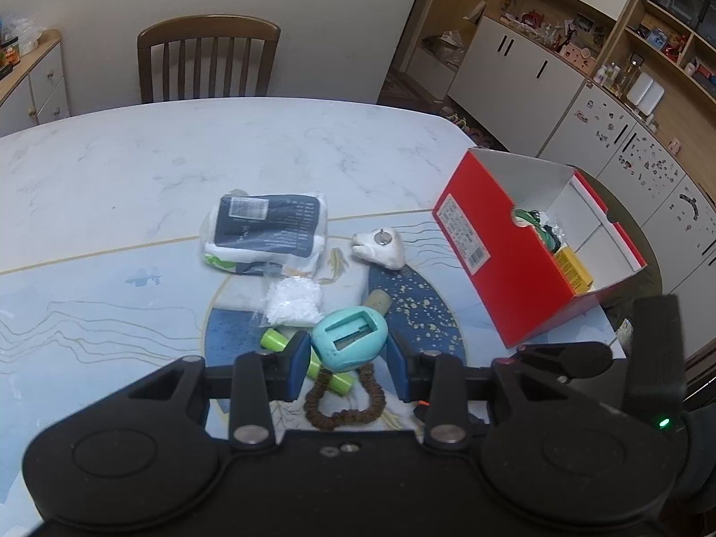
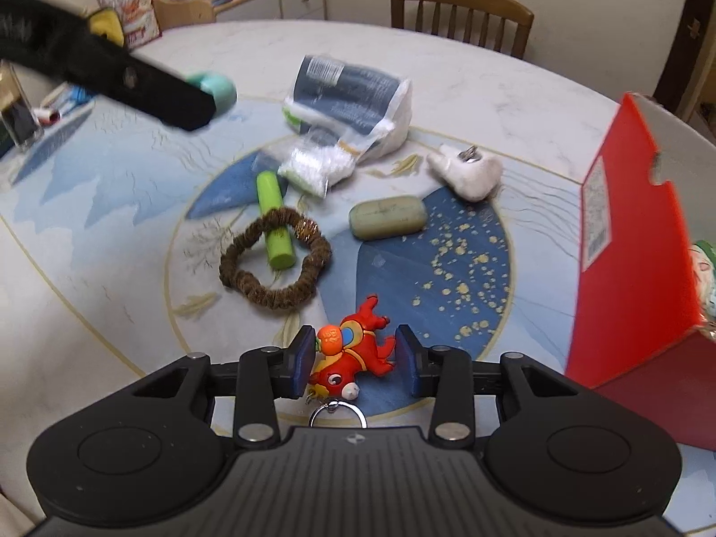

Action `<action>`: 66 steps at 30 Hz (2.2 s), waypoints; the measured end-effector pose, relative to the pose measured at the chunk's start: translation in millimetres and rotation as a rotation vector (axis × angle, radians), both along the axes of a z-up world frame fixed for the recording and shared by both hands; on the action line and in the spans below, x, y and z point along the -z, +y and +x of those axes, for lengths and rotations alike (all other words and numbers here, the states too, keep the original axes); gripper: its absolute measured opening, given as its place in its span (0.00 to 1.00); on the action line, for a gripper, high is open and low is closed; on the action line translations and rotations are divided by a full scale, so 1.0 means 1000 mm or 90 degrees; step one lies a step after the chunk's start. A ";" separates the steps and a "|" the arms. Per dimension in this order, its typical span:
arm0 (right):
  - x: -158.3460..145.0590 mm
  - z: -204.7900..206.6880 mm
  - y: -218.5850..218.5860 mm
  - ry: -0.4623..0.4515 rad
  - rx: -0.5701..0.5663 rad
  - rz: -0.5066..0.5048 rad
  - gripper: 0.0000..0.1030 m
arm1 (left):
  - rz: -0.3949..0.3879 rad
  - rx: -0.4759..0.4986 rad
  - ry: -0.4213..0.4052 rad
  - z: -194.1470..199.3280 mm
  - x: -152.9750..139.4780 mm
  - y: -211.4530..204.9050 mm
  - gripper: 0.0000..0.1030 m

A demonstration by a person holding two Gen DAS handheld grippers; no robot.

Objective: Organize objects
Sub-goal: 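Lift and carry the teal eraser and red toy over the shoebox with both grippers, then open both grippers to drop the teal eraser and red toy into the shoebox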

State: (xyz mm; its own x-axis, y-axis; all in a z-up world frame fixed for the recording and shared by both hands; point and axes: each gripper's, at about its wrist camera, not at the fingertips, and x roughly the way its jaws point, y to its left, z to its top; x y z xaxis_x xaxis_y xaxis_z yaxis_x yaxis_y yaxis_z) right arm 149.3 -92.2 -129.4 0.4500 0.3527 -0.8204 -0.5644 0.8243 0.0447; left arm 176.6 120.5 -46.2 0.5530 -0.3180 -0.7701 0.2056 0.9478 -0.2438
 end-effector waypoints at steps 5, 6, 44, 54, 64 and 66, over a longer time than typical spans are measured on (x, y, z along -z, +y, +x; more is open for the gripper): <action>-0.031 -0.001 -0.026 0.015 0.018 0.046 0.36 | -0.007 0.007 -0.009 0.000 -0.008 -0.015 0.34; -0.038 -0.002 -0.031 0.015 0.021 0.053 0.36 | -0.008 0.010 -0.011 0.000 -0.009 -0.019 0.34; -0.088 0.093 -0.252 -0.066 0.159 0.058 0.36 | 0.074 0.127 -0.040 0.088 -0.023 -0.257 0.34; -0.047 0.107 -0.254 -0.008 0.117 0.020 0.37 | 0.134 0.115 0.020 0.135 0.021 -0.299 0.34; -0.028 0.115 -0.260 0.034 0.099 0.015 0.37 | 0.163 0.075 0.079 0.170 0.057 -0.315 0.34; -0.025 0.115 -0.261 0.038 0.091 0.012 0.37 | 0.169 0.069 0.088 0.175 0.063 -0.316 0.34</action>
State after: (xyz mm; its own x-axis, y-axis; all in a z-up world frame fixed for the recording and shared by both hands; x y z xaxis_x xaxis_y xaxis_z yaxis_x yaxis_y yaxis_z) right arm 264.8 -352.8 -104.1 0.4482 0.3036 -0.8408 -0.4366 0.8951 0.0905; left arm 351.2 -195.5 -108.9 0.4111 -0.1477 -0.8995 0.2913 0.9563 -0.0239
